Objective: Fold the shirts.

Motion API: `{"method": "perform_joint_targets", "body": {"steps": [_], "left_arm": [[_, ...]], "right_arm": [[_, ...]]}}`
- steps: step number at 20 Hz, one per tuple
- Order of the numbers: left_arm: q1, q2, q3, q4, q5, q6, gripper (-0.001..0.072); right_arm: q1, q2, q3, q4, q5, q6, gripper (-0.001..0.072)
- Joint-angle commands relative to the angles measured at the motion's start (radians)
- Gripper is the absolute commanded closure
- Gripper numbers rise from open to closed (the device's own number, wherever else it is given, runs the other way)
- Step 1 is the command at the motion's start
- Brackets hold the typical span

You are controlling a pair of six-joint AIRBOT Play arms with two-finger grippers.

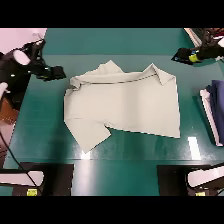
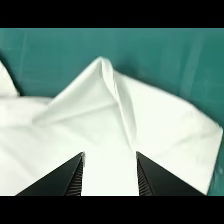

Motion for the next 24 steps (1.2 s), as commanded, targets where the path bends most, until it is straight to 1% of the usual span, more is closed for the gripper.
{"method": "perform_joint_targets", "body": {"steps": [1, 3, 5, 8, 11, 16, 17, 18, 19, 20, 24], "left_arm": [[0.089, 0.077, -0.101, -0.045, -0.180, 0.041, 0.0174], [0.098, 0.118, -0.241, -0.116, -0.183, 0.085, 0.0173], [0.098, 0.151, -0.392, -0.155, -0.168, 0.124, 0.0173], [0.098, 0.164, -0.544, -0.185, -0.125, 0.143, 0.0173], [0.098, 0.164, -0.602, -0.224, -0.100, 0.165, 0.0173], [0.071, 0.164, -0.632, -0.289, -0.082, 0.195, 0.0177], [0.057, 0.164, -0.632, -0.298, -0.080, 0.195, 0.0325], [0.047, 0.164, -0.632, -0.304, -0.077, 0.196, 0.0491], [0.043, 0.164, -0.629, -0.308, -0.077, 0.195, 0.0617], [0.044, 0.164, -0.622, -0.311, -0.084, 0.196, 0.0681], [0.043, 0.201, -0.571, -0.304, -0.097, 0.196, 0.0682]], "right_arm": [[-0.029, 0.113, -0.101, 0.001, 0.129, -0.046, 0.0331], [-0.043, 0.206, -0.238, 0.001, 0.129, -0.060, 0.0331], [-0.045, 0.291, -0.365, 0.000, 0.128, -0.060, 0.0331], [-0.045, 0.388, -0.494, 0.001, 0.122, -0.061, 0.0331], [-0.045, 0.457, -0.569, 0.001, 0.107, -0.060, 0.0331], [-0.046, 0.534, -0.645, 0.000, 0.105, -0.059, 0.0331], [-0.052, 0.548, -0.671, 0.000, 0.111, -0.059, 0.0331], [-0.068, 0.564, -0.707, 0.000, 0.124, -0.047, 0.0330], [-0.093, 0.581, -0.747, 0.000, 0.134, -0.047, 0.0331], [-0.126, 0.601, -0.796, -0.004, 0.145, -0.047, 0.0331], [-0.336, 0.664, -1.011, -0.010, 0.175, -0.048, 0.0324]]}}
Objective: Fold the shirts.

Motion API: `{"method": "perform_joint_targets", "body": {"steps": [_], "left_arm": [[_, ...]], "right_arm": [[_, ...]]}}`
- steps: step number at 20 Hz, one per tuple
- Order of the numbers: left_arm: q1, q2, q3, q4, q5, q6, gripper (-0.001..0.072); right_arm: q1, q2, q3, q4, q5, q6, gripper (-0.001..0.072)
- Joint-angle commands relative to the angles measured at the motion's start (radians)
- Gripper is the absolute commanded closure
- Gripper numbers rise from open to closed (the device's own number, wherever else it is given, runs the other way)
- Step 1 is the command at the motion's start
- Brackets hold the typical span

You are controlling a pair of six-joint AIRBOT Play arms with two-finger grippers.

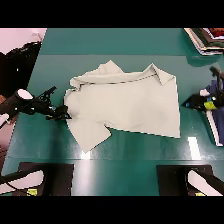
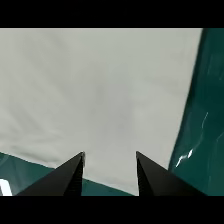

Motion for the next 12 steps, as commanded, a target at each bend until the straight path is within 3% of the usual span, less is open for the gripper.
{"method": "perform_joint_targets", "body": {"steps": [1, 2, 5, 7, 12], "left_arm": [[-0.003, 0.050, 0.032, -0.010, 0.002, 0.003, 0.0682], [-0.003, 0.073, 0.037, -0.010, 0.016, 0.003, 0.0682], [-0.003, 0.121, 0.037, -0.010, 0.042, 0.002, 0.0682], [-0.003, 0.122, 0.037, -0.010, 0.035, 0.002, 0.0681], [-0.003, 0.122, 0.037, -0.010, 0.035, 0.002, 0.0682]], "right_arm": [[-0.181, 0.042, -0.189, -0.003, 0.039, 0.001, 0.0262], [-0.229, 0.034, -0.236, 0.001, 0.041, 0.001, 0.0200], [-0.301, -0.031, -0.348, 0.008, 0.029, -0.007, 0.0218], [-0.292, -0.072, -0.389, 0.021, -0.006, -0.011, 0.0288], [-0.196, -0.113, -0.398, 0.068, -0.077, -0.013, 0.0289]]}}
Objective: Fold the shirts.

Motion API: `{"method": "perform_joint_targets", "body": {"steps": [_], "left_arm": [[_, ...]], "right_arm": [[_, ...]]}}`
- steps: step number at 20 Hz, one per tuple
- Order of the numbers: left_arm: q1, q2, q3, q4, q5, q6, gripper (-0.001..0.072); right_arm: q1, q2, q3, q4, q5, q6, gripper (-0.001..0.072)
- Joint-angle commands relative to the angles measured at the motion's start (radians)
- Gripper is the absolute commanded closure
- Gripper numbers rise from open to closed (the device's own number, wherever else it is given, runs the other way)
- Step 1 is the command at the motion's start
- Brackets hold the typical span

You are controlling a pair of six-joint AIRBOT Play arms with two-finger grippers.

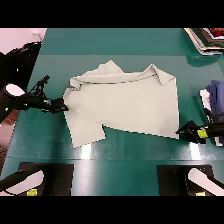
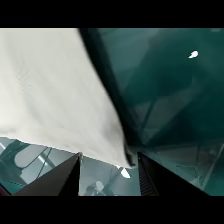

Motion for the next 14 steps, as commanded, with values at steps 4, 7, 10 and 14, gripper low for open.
{"method": "perform_joint_targets", "body": {"steps": [4, 7, 10, 14], "left_arm": [[0.000, 0.005, 0.001, 0.000, -0.007, 0.000, 0.0682], [0.000, 0.024, 0.002, 0.007, -0.030, -0.001, 0.0682], [0.003, 0.114, 0.032, 0.035, -0.020, -0.037, 0.0683], [0.003, 0.266, 0.285, 0.084, -0.055, -0.084, 0.0682]], "right_arm": [[0.126, -0.031, -0.022, 0.005, -0.080, -0.003, 0.0446], [0.158, -0.008, -0.021, 0.006, -0.080, -0.005, 0.0695], [0.167, 0.088, 0.053, 0.018, -0.071, -0.005, 0.0694], [0.167, 0.243, 0.368, 0.052, -0.078, -0.003, 0.0695]]}}
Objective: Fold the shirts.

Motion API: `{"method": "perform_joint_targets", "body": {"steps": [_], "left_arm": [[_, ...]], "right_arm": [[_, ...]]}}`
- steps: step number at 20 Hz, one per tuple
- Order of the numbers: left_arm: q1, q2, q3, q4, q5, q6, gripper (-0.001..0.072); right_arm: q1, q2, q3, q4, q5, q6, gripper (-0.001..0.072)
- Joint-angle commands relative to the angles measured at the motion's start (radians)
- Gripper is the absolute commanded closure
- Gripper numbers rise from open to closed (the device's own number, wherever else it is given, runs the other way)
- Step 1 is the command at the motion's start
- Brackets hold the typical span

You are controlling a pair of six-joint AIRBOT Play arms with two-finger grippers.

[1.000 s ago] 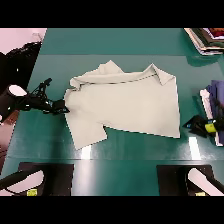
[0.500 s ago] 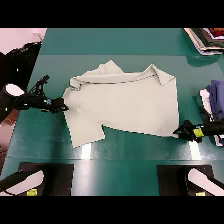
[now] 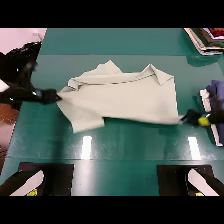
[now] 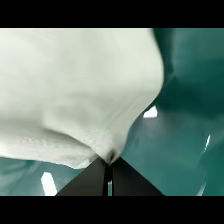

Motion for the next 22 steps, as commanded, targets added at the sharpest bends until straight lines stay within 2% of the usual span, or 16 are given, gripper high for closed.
{"method": "perform_joint_targets", "body": {"steps": [1, 8, 10, 12, 16, 19, 22], "left_arm": [[0.001, 0.117, 0.233, 0.030, -0.013, -0.040, 0.0681], [0.001, 0.167, 1.039, 0.031, 0.000, -0.040, 0.0682], [0.001, 0.168, 1.190, 0.030, 0.034, -0.046, 0.0682], [0.001, 0.168, 1.285, 0.030, 0.042, -0.093, 0.0682], [0.001, 0.164, 1.287, 0.023, 0.021, -0.126, 0.0682], [0.000, 0.163, 1.089, 0.023, -0.002, -0.141, 0.0683], [0.000, 0.106, 0.842, 0.023, -0.107, -0.144, 0.0683]], "right_arm": [[0.005, 0.121, 0.294, 0.048, -0.009, 0.003, 0.0695], [0.005, 0.175, 1.037, 0.047, -0.104, 0.002, 0.0695], [0.005, 0.175, 1.173, 0.012, -0.102, 0.002, 0.0695], [0.005, 0.175, 1.270, -0.059, -0.080, 0.003, 0.0695], [0.005, 0.157, 1.347, -0.206, 0.050, 0.035, 0.0695], [0.005, 0.103, 1.258, -0.181, 0.113, 0.036, 0.0695], [0.005, -0.023, 1.136, -0.175, 0.224, 0.044, 0.0695]]}}
